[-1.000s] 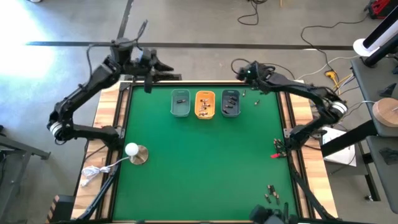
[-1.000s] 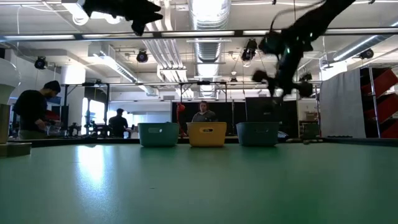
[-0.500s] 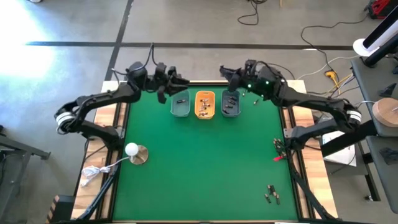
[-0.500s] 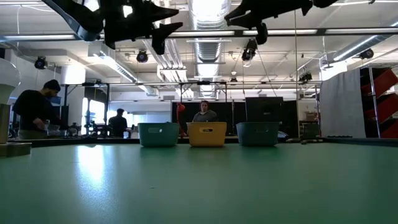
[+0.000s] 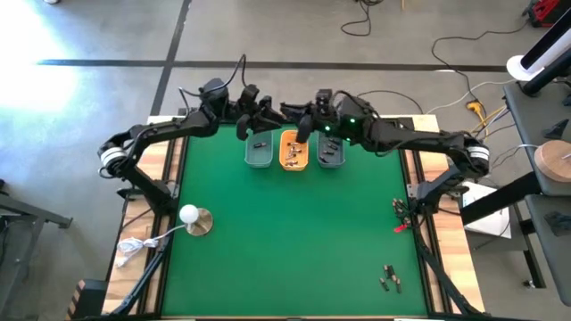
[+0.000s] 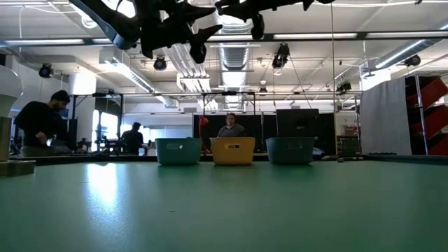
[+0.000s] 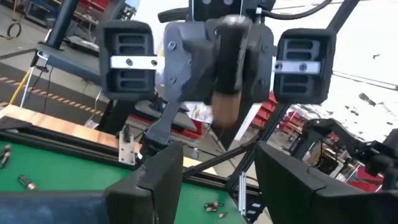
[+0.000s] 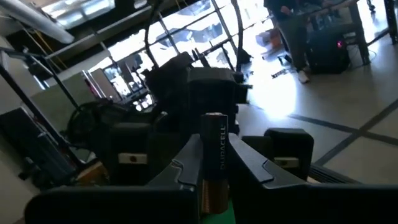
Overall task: Sort batteries
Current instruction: Put the big brown battery into the green bin
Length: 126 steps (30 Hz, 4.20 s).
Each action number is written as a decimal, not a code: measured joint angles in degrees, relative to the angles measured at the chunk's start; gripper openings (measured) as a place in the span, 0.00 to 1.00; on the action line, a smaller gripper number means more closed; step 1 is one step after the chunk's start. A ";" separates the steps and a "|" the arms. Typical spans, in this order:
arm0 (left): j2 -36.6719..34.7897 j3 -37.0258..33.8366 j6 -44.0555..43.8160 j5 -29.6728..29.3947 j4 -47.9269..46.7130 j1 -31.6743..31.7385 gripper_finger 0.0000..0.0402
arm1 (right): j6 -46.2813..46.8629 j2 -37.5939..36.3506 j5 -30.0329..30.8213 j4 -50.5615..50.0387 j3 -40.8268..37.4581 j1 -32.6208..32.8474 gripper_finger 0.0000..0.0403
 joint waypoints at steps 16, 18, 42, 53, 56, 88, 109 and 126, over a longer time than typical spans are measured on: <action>-0.94 1.06 1.30 -5.51 0.24 0.15 0.33 | -0.07 4.01 0.13 -2.60 4.96 -0.15 0.10; -0.95 1.06 1.35 -5.91 0.34 0.15 0.25 | -0.26 3.91 0.01 -2.62 4.96 -0.15 0.11; -6.40 1.78 43.97 -29.64 -60.89 2.17 0.07 | -4.12 -7.43 5.88 -32.89 4.85 -0.11 0.48; 2.07 1.85 59.01 -46.80 -70.92 1.65 0.07 | -4.21 -6.34 7.55 -35.06 4.85 -0.24 0.51; 4.79 2.58 59.32 -46.78 -71.70 1.64 0.07 | -3.59 -5.89 7.53 -35.95 4.85 -0.01 0.50; 21.54 9.48 65.12 -43.98 -73.41 2.00 0.20 | 31.26 -3.69 12.67 -74.95 3.70 -19.04 0.57; 9.13 9.37 61.09 -42.25 -78.17 3.05 0.47 | 6.37 22.67 9.21 -63.61 0.38 -40.96 0.80; 4.96 9.37 58.89 -42.41 -78.22 4.70 0.47 | 6.25 23.23 8.56 -60.10 -0.54 -45.36 0.77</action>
